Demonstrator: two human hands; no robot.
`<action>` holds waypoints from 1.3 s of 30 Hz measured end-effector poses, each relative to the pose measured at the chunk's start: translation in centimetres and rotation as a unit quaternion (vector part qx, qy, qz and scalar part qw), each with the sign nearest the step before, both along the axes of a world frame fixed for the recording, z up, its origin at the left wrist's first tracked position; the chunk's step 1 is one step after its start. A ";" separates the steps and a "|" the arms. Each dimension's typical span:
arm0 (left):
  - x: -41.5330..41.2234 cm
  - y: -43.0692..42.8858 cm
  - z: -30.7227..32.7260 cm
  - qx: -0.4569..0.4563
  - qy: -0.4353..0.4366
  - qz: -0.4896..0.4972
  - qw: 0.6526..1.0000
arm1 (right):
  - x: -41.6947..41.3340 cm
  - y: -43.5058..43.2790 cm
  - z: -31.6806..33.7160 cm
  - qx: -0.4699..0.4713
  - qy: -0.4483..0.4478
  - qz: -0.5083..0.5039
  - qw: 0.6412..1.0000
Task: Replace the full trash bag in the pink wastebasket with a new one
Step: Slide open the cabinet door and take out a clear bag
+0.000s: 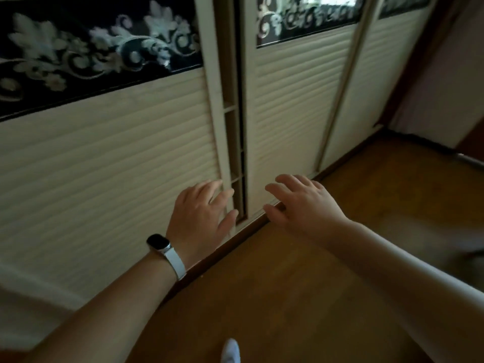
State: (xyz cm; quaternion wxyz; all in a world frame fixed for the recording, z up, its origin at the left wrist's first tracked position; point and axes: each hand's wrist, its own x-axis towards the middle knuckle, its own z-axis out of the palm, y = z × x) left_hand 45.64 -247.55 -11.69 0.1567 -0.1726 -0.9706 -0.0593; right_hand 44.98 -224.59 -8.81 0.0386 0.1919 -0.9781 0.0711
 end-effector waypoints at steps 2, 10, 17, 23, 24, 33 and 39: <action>-3.6 0.6 0.2 0.018 0.007 -0.044 0.999 | -1.8 0.5 0.8 0.009 -0.002 -0.044 0.999; -14.5 4.9 -0.1 0.039 0.006 -0.184 0.982 | -4.7 3.3 2.0 0.012 -0.011 -0.186 0.982; -19.5 11.9 -0.1 0.021 0.004 -0.267 0.963 | -6.7 9.2 1.1 0.019 -0.005 -0.257 0.966; -24.1 17.7 -0.6 -0.011 0.008 -0.274 0.962 | -11.8 15.6 -0.6 -0.002 -0.002 -0.259 0.966; -25.0 18.9 -0.6 -0.017 0.009 -0.268 0.963 | -12.9 16.9 -0.8 -0.006 0.003 -0.253 0.967; -32.3 34.8 1.6 -0.039 0.056 -0.264 0.962 | -20.4 33.7 1.3 -0.035 0.044 -0.249 0.967; -35.6 44.5 2.3 -0.036 0.064 -0.294 0.953 | -22.0 42.2 2.0 -0.022 0.046 -0.265 0.963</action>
